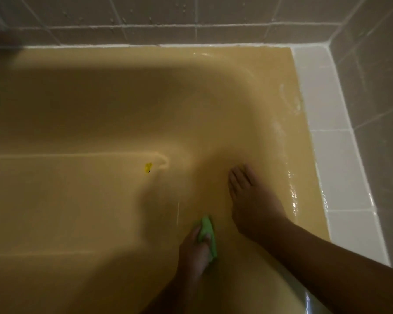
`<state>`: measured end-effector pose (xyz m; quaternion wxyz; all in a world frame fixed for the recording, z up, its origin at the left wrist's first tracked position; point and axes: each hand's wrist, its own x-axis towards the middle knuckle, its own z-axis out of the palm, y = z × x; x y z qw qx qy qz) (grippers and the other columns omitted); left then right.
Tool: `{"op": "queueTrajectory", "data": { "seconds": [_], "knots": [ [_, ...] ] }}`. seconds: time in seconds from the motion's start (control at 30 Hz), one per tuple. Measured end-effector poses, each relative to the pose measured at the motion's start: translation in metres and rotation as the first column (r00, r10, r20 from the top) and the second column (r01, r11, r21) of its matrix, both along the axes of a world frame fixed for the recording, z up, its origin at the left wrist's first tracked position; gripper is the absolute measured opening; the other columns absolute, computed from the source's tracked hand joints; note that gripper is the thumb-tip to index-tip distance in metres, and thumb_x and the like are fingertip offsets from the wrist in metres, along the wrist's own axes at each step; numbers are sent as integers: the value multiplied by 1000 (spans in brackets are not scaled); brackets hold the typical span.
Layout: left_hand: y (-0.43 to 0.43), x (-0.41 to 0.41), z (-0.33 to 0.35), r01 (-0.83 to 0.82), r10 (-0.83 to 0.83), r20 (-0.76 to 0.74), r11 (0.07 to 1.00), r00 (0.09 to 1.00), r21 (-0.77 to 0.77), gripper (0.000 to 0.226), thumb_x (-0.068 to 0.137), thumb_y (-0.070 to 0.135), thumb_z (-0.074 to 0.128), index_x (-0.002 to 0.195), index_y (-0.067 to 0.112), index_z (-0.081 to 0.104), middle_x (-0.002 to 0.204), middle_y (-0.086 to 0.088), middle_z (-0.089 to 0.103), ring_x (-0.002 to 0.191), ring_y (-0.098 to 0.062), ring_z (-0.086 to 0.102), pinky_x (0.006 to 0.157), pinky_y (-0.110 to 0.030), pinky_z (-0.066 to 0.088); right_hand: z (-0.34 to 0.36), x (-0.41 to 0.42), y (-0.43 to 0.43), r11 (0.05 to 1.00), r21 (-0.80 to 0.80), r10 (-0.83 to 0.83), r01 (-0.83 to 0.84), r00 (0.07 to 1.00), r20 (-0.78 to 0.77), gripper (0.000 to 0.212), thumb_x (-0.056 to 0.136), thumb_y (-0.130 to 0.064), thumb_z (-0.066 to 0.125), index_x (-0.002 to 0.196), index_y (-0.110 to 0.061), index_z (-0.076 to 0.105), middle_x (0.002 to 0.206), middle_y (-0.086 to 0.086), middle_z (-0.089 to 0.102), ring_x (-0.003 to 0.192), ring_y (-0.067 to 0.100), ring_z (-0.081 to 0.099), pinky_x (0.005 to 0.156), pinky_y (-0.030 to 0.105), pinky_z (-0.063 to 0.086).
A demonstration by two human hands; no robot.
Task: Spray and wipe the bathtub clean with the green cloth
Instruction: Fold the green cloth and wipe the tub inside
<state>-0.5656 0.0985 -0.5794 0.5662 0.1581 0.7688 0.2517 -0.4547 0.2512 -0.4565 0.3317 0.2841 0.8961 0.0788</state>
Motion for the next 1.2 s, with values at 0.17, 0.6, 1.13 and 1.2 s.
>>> {"op": "queueTrajectory", "data": {
  "seconds": [0.17, 0.6, 1.13, 1.2],
  "knots": [
    [37, 25, 69, 44, -42, -20, 985, 999, 165, 46, 102, 26, 65, 148, 29, 57, 135, 17, 55, 125, -12, 59, 105, -27, 47, 43, 34, -19, 994, -75, -88, 77, 982, -165, 77, 101, -41, 23, 156, 12, 24, 163, 33, 24, 155, 45, 18, 126, 59, -5],
    [144, 18, 101, 134, -98, -105, 889, 990, 437, 50, 101, 24, 65, 150, 23, 54, 146, 11, 55, 134, -6, 51, 115, -27, 41, 39, 66, -29, 961, -105, -270, 257, 784, -559, 77, 93, -35, 47, 158, 2, 31, 167, 20, 28, 159, 32, 17, 129, 50, 15],
    [7, -50, 167, 18, -125, 735, 988, 667, 151, 51, 90, 20, 68, 136, 1, 56, 114, -20, 70, 96, -33, 71, 81, -39, 59, 65, 44, -120, 676, -630, -735, 382, 287, -614, 49, 110, -36, 38, 156, -21, 41, 131, -16, 60, 130, 5, 53, 128, 37, 15],
    [11, -65, 185, 55, -151, 676, 985, 721, 161, 49, 93, 23, 73, 133, 2, 56, 113, -18, 71, 95, -32, 72, 76, -39, 60, 83, 28, -129, 424, -821, -885, 382, -15, -464, 49, 109, -32, 49, 156, -37, 36, 121, -20, 56, 116, 0, 56, 111, 24, 40]
  ]
}}
